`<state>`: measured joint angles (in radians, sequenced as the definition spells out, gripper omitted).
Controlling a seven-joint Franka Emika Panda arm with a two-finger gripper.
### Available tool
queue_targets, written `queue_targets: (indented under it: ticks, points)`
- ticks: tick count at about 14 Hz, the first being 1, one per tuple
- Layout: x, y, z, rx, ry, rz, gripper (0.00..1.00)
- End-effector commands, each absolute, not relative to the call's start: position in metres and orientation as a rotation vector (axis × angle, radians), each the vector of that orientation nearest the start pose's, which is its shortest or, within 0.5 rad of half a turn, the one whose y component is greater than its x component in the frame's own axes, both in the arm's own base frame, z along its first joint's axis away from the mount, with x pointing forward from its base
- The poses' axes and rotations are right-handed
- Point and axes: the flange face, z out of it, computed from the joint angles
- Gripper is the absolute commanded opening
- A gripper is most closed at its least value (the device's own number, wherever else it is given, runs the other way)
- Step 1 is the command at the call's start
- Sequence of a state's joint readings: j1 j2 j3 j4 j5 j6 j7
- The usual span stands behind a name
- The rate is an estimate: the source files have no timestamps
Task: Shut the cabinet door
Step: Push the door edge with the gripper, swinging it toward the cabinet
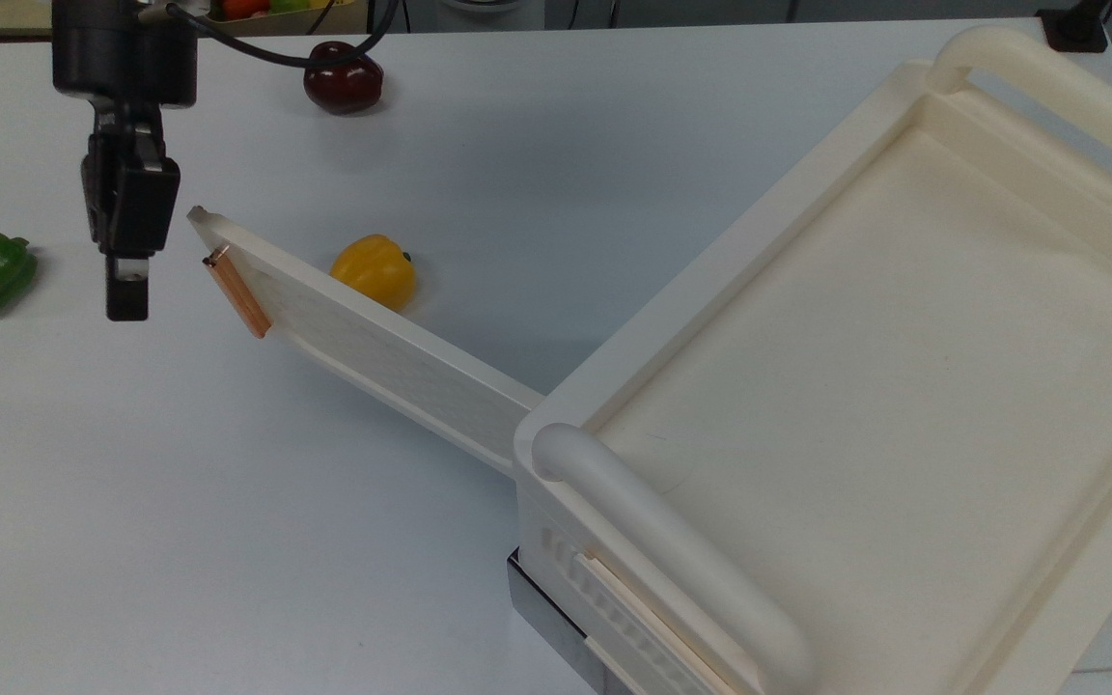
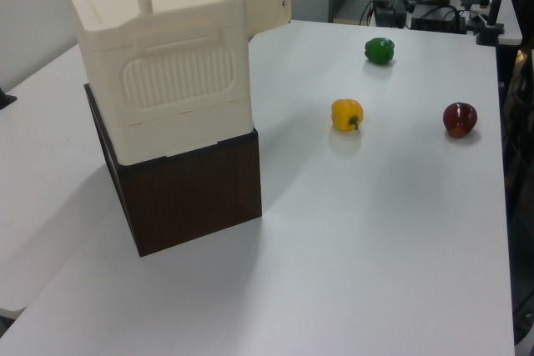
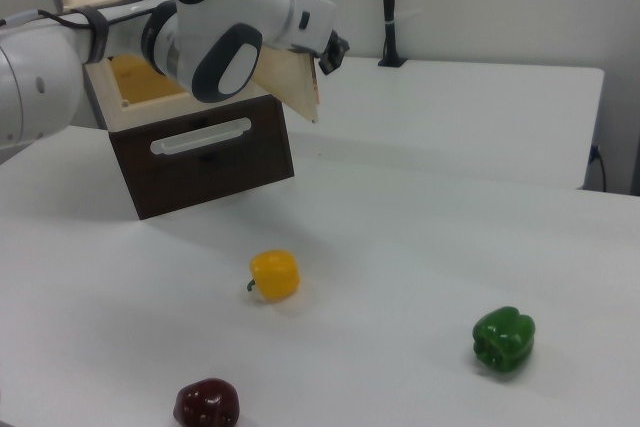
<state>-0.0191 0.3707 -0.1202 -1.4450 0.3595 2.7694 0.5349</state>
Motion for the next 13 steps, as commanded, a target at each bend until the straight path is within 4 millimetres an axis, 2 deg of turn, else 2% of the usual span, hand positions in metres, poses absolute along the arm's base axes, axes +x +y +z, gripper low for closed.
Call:
queue_targets:
  ticks: [1, 5, 7, 9, 13]
  points:
    - [0.714, -0.091, 0.594, -2.224, 1.114, -1.008, 0.00]
    - [0.712, -0.082, 0.584, -2.307, 1.099, -0.842, 0.00]
    - [0.709, -0.073, 0.575, -2.373, 1.060, -0.700, 0.00]
    - [0.705, -0.073, 0.574, -2.360, 1.039, -0.590, 0.00]
    - [0.698, -0.057, 0.570, -2.330, 1.004, -0.384, 0.00]
